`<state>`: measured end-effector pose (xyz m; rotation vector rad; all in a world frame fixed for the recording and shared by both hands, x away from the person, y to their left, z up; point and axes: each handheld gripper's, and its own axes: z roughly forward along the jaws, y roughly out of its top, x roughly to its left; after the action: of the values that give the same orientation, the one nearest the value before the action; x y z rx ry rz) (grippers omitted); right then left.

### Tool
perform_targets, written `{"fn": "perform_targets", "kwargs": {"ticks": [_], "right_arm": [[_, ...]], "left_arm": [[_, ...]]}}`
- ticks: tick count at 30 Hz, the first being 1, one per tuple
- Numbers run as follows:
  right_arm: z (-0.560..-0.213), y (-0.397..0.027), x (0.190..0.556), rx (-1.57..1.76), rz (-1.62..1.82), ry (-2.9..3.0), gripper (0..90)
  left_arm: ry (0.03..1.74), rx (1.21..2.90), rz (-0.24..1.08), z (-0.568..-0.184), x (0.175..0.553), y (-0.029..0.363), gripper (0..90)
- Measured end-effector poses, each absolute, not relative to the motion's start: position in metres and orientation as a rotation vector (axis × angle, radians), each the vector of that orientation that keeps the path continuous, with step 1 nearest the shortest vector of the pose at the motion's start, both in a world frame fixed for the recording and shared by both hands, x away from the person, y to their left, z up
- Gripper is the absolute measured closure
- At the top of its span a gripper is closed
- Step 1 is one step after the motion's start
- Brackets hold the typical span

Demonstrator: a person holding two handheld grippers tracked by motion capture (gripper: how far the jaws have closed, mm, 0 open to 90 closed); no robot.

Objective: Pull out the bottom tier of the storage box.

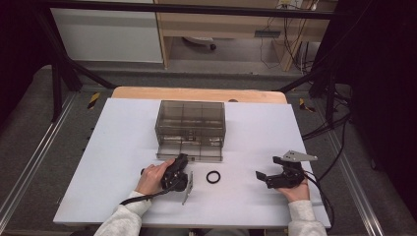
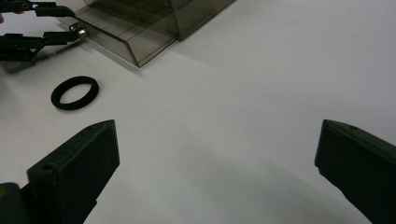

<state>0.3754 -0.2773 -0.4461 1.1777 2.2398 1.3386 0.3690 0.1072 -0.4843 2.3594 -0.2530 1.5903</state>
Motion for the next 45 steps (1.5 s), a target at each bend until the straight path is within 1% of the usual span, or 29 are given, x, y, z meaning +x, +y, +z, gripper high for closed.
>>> {"fn": "perform_targets", "kwargs": {"ticks": [45], "right_arm": [[-0.445, -0.278, 0.375, 1.174, 1.341, 2.236, 0.4]], "left_arm": [[-0.239, 2.377, 1.571, -0.485, 0.356, 0.105, 67.5]]}}
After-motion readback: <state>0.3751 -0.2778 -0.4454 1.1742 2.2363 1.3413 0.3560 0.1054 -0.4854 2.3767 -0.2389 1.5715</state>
